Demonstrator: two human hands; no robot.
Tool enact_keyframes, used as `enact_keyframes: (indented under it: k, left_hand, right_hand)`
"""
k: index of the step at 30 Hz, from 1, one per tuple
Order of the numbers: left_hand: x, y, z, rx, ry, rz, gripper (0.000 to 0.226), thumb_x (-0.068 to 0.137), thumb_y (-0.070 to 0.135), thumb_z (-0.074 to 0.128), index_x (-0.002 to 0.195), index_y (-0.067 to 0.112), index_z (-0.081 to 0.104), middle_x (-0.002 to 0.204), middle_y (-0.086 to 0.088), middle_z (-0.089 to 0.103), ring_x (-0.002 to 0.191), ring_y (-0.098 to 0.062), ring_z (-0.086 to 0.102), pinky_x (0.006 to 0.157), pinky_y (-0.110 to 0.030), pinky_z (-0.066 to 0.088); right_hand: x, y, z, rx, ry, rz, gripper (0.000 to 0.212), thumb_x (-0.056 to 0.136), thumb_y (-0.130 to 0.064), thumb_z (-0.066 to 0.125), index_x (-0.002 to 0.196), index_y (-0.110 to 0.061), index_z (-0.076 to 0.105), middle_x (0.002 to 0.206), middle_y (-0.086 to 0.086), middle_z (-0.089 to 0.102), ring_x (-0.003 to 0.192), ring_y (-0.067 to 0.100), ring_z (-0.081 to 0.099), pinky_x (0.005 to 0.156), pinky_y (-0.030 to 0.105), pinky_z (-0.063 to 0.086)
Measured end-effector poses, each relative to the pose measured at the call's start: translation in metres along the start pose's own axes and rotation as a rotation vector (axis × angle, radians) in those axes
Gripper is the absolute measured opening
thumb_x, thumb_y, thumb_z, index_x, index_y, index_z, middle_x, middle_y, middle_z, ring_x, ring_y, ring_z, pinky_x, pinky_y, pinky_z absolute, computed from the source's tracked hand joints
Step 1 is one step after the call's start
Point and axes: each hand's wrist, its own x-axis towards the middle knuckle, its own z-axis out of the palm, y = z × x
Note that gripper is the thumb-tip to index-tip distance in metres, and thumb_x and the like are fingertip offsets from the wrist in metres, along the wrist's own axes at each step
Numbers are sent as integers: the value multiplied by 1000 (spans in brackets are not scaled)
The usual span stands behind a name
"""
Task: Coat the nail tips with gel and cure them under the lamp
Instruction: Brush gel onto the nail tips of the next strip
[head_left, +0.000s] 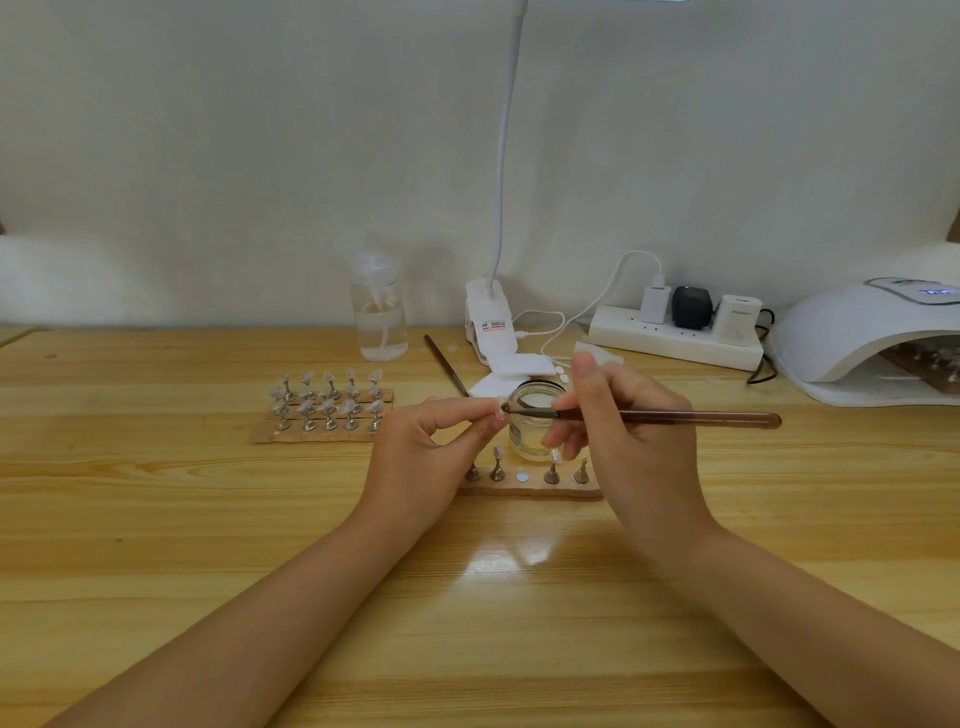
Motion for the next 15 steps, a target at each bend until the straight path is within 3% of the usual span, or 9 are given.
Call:
enact_keyframes:
  k: [6, 9, 15]
  left_hand:
    - [0, 3, 1, 28, 15, 15, 22, 75, 9, 71, 81, 29, 69, 83, 20, 66, 86, 5, 62, 77, -6, 44]
    - [-1, 4, 0, 61, 4, 28, 22, 77, 9, 69, 80, 30, 68, 81, 18, 67, 86, 3, 61, 79, -7, 43]
    - [-2, 7, 1, 86, -27, 67, 22, 78, 5, 68, 79, 27, 68, 82, 12, 68, 86, -3, 61, 82, -13, 44]
  right_hand:
    - [-5, 0, -1, 10, -27, -42, 35, 85, -35, 49, 64, -11, 63, 50, 7, 60, 39, 10, 52, 41, 17, 42]
    - [-2, 1, -3, -15, 21, -123, 36, 90, -31, 48, 64, -9, 63, 52, 3, 60, 43, 4, 53, 46, 13, 42]
    - [3, 2, -3, -135, -5, -147, 27, 86, -40, 47, 68, -24, 60, 53, -8, 61, 53, 0, 57, 56, 11, 43]
